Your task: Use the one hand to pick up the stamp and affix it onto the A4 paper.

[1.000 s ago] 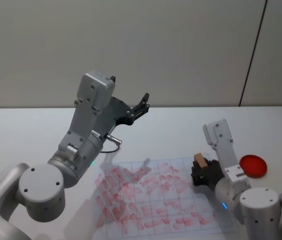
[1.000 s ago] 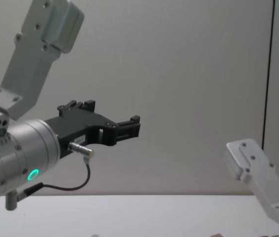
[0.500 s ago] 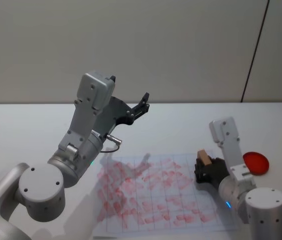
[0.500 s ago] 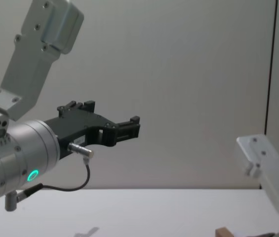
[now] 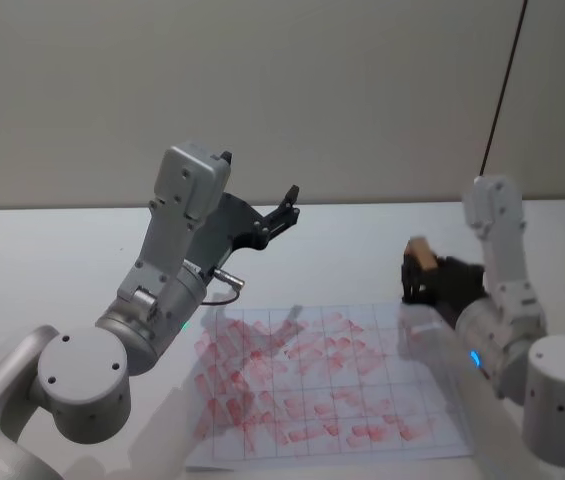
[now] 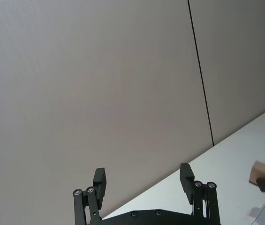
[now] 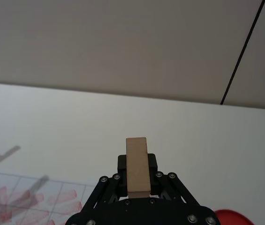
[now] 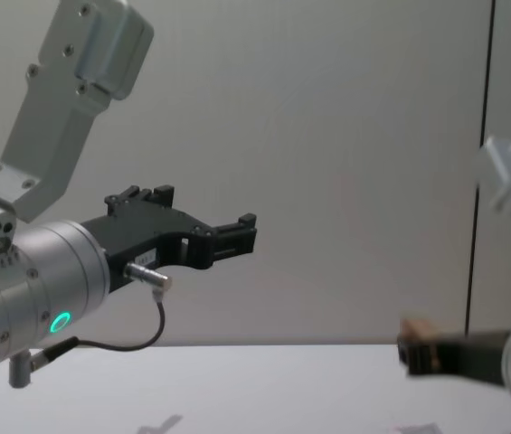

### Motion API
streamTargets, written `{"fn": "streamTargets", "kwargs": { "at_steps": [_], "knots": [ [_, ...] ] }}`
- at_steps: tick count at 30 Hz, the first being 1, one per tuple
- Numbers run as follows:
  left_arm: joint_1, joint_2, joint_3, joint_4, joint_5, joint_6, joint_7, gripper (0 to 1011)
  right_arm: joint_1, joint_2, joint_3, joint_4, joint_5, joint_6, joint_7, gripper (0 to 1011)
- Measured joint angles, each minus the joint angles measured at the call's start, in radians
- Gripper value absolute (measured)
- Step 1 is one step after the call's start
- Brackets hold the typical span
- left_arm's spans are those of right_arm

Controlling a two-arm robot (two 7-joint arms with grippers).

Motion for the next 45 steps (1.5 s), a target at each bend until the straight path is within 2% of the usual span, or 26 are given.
{"fn": "streamTargets", "kwargs": {
  "at_steps": [9, 22, 35, 45],
  "knots": [
    [0.0, 0.0, 0.0, 0.0, 0.0, 0.0, 0.0, 1001, 0.017, 0.001, 0.023, -0.032, 0.04, -0.003, -0.008, 220],
    [0.0, 0.0, 0.0, 0.0, 0.0, 0.0, 0.0, 1001, 0.025, 0.017, 0.051, -0.028, 0.038, 0.064, -0.042, 221],
    [0.0, 0.0, 0.0, 0.0, 0.0, 0.0, 0.0, 1001, -0.011, 0.049, 0.087, -0.021, 0.037, 0.123, -0.072, 220],
    [0.0, 0.0, 0.0, 0.0, 0.0, 0.0, 0.0, 1001, -0.044, 0.068, 0.11, -0.037, 0.043, 0.144, -0.086, 220]
  ]
}}
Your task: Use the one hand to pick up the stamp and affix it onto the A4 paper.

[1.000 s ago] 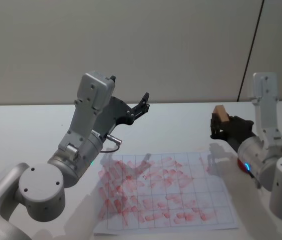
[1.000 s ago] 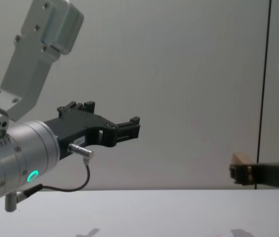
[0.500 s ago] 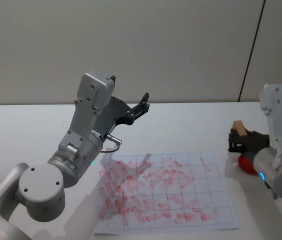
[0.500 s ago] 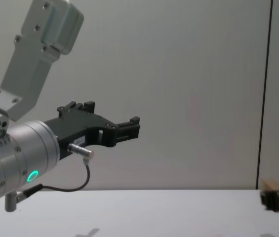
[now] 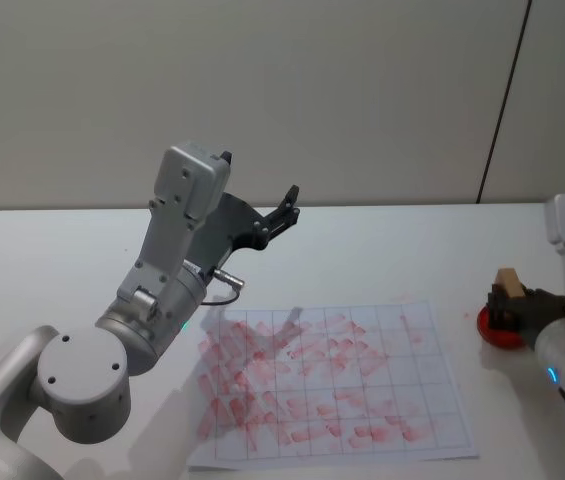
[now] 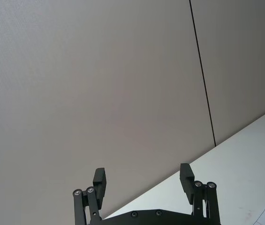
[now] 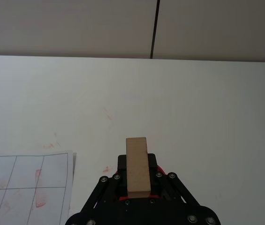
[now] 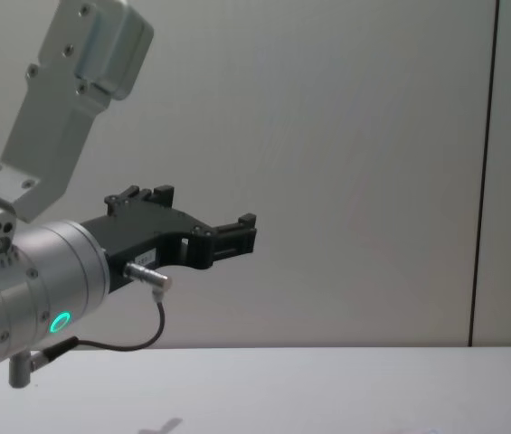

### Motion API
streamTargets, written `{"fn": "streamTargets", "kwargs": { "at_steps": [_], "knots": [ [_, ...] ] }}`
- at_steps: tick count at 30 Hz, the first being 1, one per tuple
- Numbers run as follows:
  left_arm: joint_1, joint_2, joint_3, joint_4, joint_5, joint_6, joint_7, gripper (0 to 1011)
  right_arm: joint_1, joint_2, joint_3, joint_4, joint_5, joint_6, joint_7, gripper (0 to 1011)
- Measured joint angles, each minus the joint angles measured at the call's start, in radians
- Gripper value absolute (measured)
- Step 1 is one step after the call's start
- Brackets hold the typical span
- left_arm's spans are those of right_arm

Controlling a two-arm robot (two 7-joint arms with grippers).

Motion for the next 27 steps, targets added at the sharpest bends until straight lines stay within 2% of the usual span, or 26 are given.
{"fn": "streamTargets", "kwargs": {
  "at_steps": [12, 19, 22, 23, 27],
  "knots": [
    [0.0, 0.0, 0.0, 0.0, 0.0, 0.0, 0.0, 1001, -0.01, 0.009, 0.013, 0.02, -0.006, -0.015, 0.01, 222],
    [0.0, 0.0, 0.0, 0.0, 0.0, 0.0, 0.0, 1002, -0.008, 0.01, 0.016, 0.043, -0.016, -0.036, 0.024, 460],
    [0.0, 0.0, 0.0, 0.0, 0.0, 0.0, 0.0, 1002, -0.007, 0.01, 0.016, 0.049, -0.02, -0.047, 0.03, 523],
    [0.0, 0.0, 0.0, 0.0, 0.0, 0.0, 0.0, 1001, -0.007, 0.011, 0.016, 0.052, -0.023, -0.054, 0.033, 583],
    [0.0, 0.0, 0.0, 0.0, 0.0, 0.0, 0.0, 1001, -0.008, 0.012, 0.017, 0.053, -0.03, -0.082, 0.041, 706]
  ]
}}
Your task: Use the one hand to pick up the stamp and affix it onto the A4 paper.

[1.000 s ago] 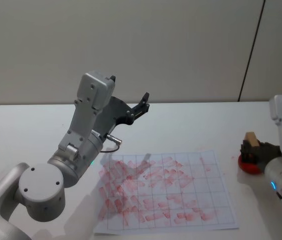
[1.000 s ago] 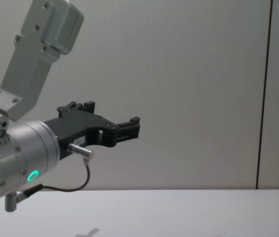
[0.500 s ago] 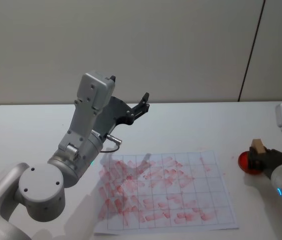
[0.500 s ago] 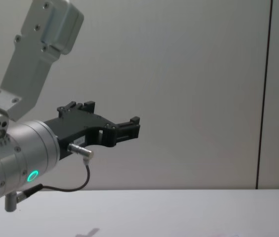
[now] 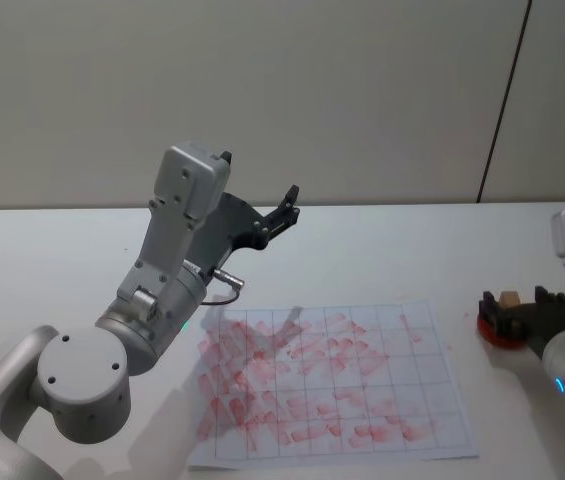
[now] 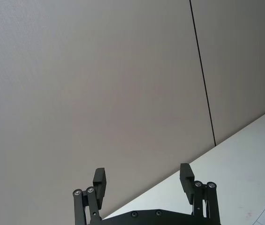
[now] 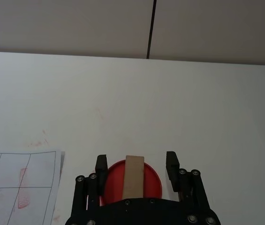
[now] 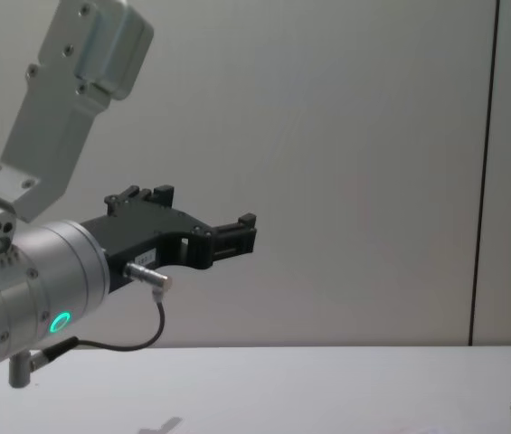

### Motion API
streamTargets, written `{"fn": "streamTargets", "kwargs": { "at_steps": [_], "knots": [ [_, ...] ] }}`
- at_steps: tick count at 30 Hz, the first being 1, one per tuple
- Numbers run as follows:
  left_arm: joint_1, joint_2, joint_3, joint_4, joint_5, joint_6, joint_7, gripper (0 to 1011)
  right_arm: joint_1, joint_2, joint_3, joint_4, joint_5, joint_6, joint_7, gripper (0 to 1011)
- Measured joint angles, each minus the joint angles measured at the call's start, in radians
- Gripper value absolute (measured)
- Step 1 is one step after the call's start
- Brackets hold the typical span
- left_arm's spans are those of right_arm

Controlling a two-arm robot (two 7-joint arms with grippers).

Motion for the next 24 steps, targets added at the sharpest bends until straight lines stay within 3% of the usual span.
{"fn": "streamTargets", "kwargs": {
  "at_steps": [11, 24],
  "knots": [
    [0.0, 0.0, 0.0, 0.0, 0.0, 0.0, 0.0, 1001, -0.02, 0.009, 0.004, -0.03, -0.026, -0.111, 0.017, 1001],
    [0.0, 0.0, 0.0, 0.0, 0.0, 0.0, 0.0, 1001, -0.051, 0.03, 0.014, -0.091, -0.057, -0.269, 0.031, 1001]
  ]
}}
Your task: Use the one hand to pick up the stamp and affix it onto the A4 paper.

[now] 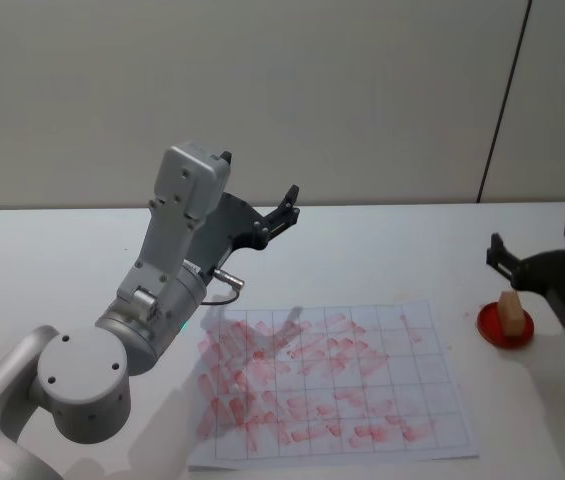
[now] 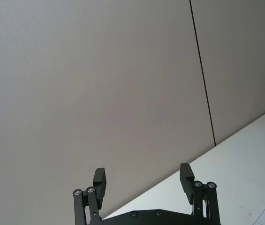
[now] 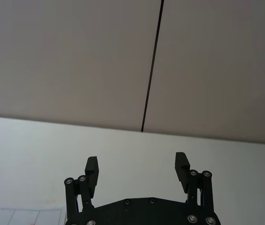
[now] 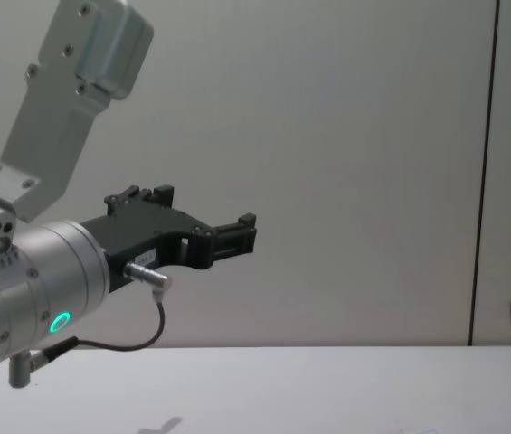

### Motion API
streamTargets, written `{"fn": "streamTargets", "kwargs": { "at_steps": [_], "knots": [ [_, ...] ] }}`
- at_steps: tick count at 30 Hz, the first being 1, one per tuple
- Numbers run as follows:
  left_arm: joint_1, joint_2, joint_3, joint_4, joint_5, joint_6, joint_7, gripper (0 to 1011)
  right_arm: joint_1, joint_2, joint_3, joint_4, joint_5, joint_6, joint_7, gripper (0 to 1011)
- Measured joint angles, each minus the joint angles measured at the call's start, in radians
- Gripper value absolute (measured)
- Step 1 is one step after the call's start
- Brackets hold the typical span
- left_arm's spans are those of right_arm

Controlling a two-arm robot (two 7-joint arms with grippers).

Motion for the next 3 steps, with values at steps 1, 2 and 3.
{"fn": "streamTargets", "kwargs": {
  "at_steps": [1, 2, 3],
  "knots": [
    [0.0, 0.0, 0.0, 0.0, 0.0, 0.0, 0.0, 1001, -0.002, 0.002, 0.001, -0.005, -0.001, -0.008, 0.001, 1001],
    [0.0, 0.0, 0.0, 0.0, 0.0, 0.0, 0.0, 1001, -0.004, 0.003, 0.002, -0.009, -0.003, -0.016, 0.002, 1001],
    [0.0, 0.0, 0.0, 0.0, 0.0, 0.0, 0.0, 1001, -0.007, 0.006, 0.004, -0.016, -0.005, -0.03, 0.003, 1001]
  ]
}}
